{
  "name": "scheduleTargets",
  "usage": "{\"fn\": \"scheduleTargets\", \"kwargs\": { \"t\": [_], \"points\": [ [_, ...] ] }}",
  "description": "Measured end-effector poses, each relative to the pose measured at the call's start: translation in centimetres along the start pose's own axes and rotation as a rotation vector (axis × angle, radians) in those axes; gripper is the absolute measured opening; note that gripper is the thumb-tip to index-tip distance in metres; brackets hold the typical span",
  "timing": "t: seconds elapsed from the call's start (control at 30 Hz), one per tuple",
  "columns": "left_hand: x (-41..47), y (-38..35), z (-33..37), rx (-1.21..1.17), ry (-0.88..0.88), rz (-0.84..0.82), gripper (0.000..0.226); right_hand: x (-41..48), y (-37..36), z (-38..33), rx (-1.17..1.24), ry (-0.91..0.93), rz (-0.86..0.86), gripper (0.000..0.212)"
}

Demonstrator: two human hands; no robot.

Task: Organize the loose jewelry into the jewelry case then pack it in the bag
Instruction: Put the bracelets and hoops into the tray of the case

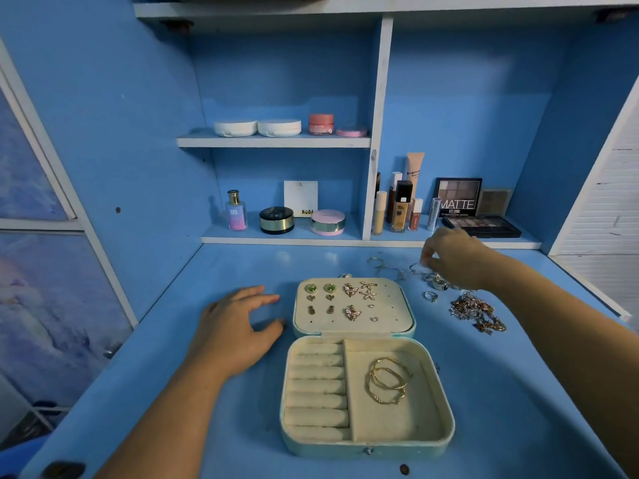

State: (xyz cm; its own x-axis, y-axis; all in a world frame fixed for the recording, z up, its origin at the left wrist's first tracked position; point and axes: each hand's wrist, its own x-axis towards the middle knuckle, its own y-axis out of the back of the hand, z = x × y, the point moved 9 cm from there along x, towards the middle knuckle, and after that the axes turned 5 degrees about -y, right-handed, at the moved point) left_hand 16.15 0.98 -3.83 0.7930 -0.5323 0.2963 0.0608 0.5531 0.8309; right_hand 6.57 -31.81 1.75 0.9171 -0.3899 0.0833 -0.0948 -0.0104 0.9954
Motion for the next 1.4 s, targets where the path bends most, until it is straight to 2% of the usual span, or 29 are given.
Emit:
{"fn": "scheduleTargets", "kwargs": {
  "t": [0.07, 0.27, 0.33, 0.5, 0.57, 0.67, 0.73, 0.83, 1.03, 1.2, 1.3, 1.4],
  "points": [
    [0.0, 0.0, -0.1, 0.002, 0.003, -0.007, 0.040, -0.4, 0.7, 0.6, 0.097, -0.033, 0.075, 0.011],
    [-0.2, 0.0, -0.1, -0.034, 0.013, -0.002, 0.037, -4.2, 2.0, 1.7, 0.631, -0.177, 0.408, 0.012],
    [-0.2, 0.1, -0.1, -0.043, 0.010, 0.006, 0.035, -5.2, 1.2, 1.7, 0.715, -0.227, 0.444, 0.013],
    [-0.1, 1.2, 1.3, -0.151, 0.010, 0.144, 0.028, -5.0, -0.3, 0.5, 0.652, -0.192, 0.417, 0.013],
    [0.8, 1.3, 3.6, -0.174, -0.056, 0.158, 0.025, -4.6, -0.1, 0.4, 0.593, -0.183, 0.447, 0.016],
    [3.9, 0.2, 9.1, -0.127, -0.228, -0.004, 0.027, -3.8, -0.4, 0.1, 0.518, -0.152, 0.456, 0.014],
    [6.4, -1.3, 13.1, -0.015, -0.336, -0.141, 0.033, -3.8, -0.4, 0.2, 0.504, -0.128, 0.491, 0.012],
    [9.9, -4.0, 17.9, 0.175, -0.472, -0.232, 0.037, -4.1, 0.0, 1.0, 0.500, -0.144, 0.550, 0.012],
    [13.6, -10.6, 19.7, 0.420, -0.469, -0.630, 0.057, -3.5, -0.2, 2.3, 0.440, -0.268, 0.566, 0.017],
    [14.3, -11.9, 20.0, 0.429, -0.502, -0.661, 0.052, -3.4, -0.4, 2.5, 0.447, -0.296, 0.554, 0.020],
    [14.1, -12.0, 19.9, 0.331, -0.466, -0.657, 0.043, -3.4, -0.4, 2.6, 0.461, -0.303, 0.530, 0.019],
    [14.1, -11.0, 19.1, 0.150, -0.409, -0.581, 0.023, -3.4, -0.4, 2.6, 0.457, -0.294, 0.517, 0.019]
  ]
}}
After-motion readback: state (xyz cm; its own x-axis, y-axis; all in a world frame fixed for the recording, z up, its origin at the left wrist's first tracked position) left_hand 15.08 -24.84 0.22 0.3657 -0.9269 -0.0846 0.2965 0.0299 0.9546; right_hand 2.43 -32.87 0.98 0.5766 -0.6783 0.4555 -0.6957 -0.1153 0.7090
